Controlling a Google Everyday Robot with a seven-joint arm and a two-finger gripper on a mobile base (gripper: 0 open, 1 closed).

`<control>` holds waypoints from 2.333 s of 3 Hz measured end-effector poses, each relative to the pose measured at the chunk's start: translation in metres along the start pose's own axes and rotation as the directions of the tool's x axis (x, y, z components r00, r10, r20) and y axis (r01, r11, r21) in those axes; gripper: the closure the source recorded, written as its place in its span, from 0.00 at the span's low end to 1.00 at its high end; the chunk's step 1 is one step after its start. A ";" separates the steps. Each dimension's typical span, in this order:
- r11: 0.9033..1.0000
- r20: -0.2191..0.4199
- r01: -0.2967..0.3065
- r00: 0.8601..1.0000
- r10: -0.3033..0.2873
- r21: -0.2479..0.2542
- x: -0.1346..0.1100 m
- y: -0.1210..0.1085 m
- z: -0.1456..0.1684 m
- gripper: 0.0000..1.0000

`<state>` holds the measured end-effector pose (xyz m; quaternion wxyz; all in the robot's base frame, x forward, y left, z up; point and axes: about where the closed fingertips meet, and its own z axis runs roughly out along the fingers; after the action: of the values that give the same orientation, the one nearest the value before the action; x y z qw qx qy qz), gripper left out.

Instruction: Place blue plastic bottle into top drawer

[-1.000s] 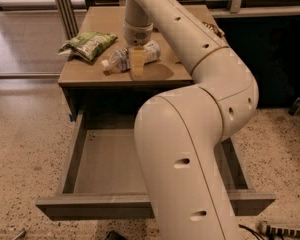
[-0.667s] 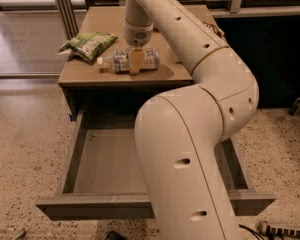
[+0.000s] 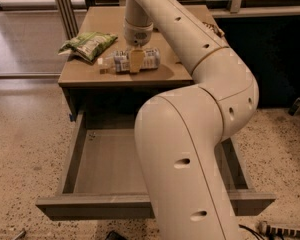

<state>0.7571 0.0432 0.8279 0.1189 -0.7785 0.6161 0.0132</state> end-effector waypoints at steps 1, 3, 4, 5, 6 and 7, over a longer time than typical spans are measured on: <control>0.999 0.052 0.046 0.998 -0.046 -0.005 -0.017 0.005 -0.003 1.00; 0.999 0.131 -0.003 0.991 -0.003 0.046 -0.020 0.073 -0.083 1.00; 0.994 0.082 -0.095 0.992 0.090 0.057 -0.005 0.137 -0.130 1.00; 0.986 0.016 -0.166 0.986 0.166 0.004 0.023 0.201 -0.125 1.00; 0.972 -0.058 -0.201 0.979 0.195 -0.123 0.063 0.251 -0.073 1.00; 0.956 -0.120 -0.209 0.975 0.187 -0.204 0.107 0.257 -0.015 1.00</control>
Offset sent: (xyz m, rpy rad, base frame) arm -0.1395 -0.0127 0.0579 0.1752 0.0515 0.0608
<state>0.5335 -0.1164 0.7815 0.0010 -0.7207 0.6912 0.0530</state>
